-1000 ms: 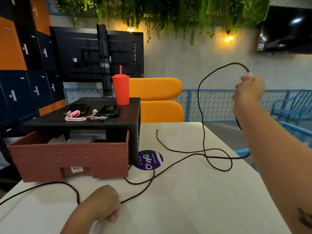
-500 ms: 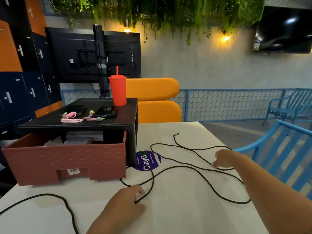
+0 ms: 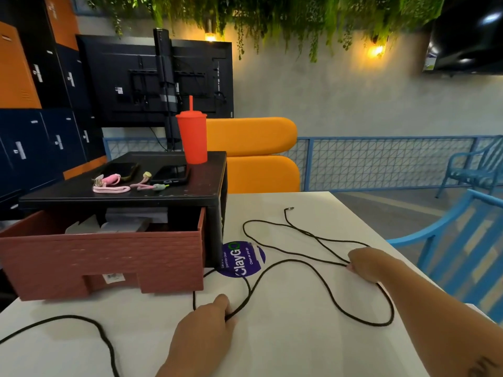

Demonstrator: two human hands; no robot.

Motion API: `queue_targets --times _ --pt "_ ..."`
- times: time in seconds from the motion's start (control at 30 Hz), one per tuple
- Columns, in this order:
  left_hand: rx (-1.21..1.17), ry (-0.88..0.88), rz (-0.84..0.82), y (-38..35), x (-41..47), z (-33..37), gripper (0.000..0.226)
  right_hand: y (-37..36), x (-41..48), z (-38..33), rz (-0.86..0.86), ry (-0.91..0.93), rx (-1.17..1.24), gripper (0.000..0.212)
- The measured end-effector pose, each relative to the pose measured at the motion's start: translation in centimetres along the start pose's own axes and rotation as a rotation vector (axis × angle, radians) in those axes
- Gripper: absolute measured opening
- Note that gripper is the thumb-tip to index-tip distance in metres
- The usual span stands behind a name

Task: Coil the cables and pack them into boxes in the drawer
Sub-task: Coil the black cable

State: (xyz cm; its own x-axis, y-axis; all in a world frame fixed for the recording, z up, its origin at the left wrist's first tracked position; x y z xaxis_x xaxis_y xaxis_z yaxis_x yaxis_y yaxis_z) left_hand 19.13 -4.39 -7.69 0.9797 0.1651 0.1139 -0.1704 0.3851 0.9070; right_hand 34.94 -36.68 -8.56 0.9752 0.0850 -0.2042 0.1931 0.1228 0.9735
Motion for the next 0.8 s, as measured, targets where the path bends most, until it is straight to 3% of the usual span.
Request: queue_targets --times 0.1,0.23,0.3,0.37,0.5,0.57,0.7,0.8 --pt "-0.057 -0.017 0.025 0.1 0.0 0.5 0.015 1.9 1.7 -1.6 0.192 0.02 0.161 0.03" --pt "-0.177 -0.082 -0.048 -0.2 -0.4 1.7 0.03 4.1 2.2 -5.4 0.356 0.194 0.536 0.057" --pt "-0.243 -0.098 -0.105 -0.7 -0.5 2.1 0.035 5.2 1.4 -7.5 0.413 0.27 0.601 0.052" --pt "-0.317 -0.114 -0.13 -0.7 -0.6 2.6 0.041 5.9 -0.4 -10.4 0.383 0.402 0.656 0.044" --pt "-0.456 -0.16 -0.094 0.2 -1.2 3.6 0.045 4.3 -7.1 -18.8 0.044 0.775 0.665 0.042" --pt "-0.473 -0.179 -0.055 1.1 -1.4 3.8 0.053 4.1 -9.8 -21.3 0.073 0.862 0.569 0.028" --pt "-0.432 -0.18 -0.008 2.4 -1.8 3.4 0.049 5.0 -9.7 -19.2 0.237 0.801 0.508 0.019" --pt "-0.365 -0.148 -0.05 2.6 -1.8 2.6 0.042 5.1 -7.2 -13.0 0.374 0.591 0.421 0.017"
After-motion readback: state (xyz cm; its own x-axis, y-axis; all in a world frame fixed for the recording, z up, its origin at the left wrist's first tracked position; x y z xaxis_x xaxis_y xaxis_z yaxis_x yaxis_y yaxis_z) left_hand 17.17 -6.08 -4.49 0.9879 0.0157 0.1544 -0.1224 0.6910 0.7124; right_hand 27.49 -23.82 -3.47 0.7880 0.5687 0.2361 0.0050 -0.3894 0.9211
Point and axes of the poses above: each hand's wrist, its own x-axis towards the middle knuckle, its own y-axis out of the back of the hand, z = x × y, the point moved 10 cm from there along x, towards the middle knuckle, and after that the axes turned 8 degrees about y, right-handed, at the moved point
